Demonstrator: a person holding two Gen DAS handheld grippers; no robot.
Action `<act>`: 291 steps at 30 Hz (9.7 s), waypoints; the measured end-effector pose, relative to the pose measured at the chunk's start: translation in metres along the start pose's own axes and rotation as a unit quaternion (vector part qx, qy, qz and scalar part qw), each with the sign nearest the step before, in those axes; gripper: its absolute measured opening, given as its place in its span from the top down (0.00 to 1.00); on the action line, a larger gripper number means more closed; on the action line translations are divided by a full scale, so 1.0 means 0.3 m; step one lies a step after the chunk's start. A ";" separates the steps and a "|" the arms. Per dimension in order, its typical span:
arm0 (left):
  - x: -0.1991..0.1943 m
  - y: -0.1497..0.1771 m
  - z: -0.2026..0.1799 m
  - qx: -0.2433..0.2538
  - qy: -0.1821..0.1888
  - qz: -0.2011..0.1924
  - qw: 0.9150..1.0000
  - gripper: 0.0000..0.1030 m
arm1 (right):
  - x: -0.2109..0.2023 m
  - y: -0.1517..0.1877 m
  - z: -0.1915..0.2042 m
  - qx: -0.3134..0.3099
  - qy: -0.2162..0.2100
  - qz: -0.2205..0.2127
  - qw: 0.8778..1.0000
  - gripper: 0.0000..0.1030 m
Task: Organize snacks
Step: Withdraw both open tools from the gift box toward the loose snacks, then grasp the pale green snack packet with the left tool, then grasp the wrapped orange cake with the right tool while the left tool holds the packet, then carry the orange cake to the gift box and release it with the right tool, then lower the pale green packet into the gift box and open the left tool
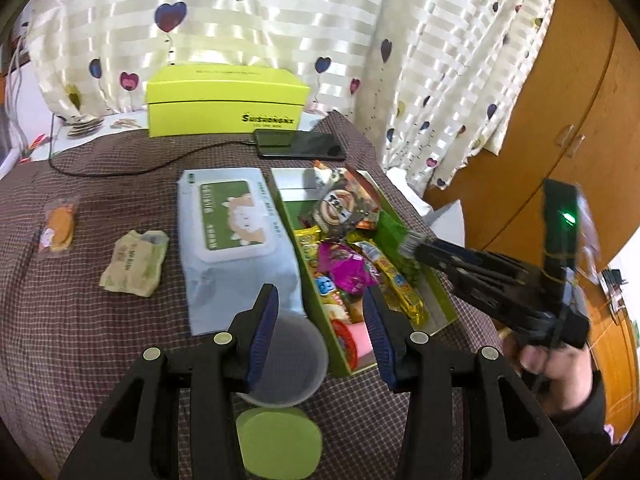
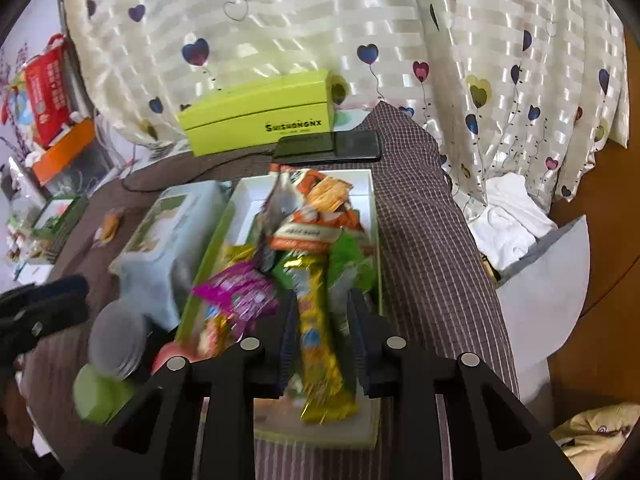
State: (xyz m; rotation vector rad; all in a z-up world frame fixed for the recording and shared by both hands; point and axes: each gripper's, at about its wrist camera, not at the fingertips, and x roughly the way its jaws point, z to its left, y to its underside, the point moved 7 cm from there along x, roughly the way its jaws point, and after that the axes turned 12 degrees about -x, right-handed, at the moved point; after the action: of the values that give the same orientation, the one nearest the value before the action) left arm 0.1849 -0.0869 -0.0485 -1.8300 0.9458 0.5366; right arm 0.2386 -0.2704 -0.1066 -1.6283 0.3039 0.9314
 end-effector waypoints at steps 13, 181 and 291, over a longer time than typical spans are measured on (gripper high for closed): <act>-0.127 0.060 0.053 -0.002 -0.018 -0.018 1.000 0.56 | -0.235 0.041 0.200 -0.020 -0.009 -0.015 1.000 0.67; -0.471 0.068 0.636 -0.121 -0.077 -0.131 0.981 0.66 | 0.006 -0.311 0.941 -0.105 -0.184 0.014 0.977 0.75; 0.179 0.057 -0.152 0.055 0.009 0.056 0.997 0.66 | -0.101 0.136 -0.008 0.098 -0.071 0.004 0.993 0.61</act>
State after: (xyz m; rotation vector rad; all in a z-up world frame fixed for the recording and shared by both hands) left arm 0.2013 -0.1518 -0.0763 -1.6941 1.0753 0.5271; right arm 0.1935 -0.2929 -0.1140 -1.3754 0.2946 0.9872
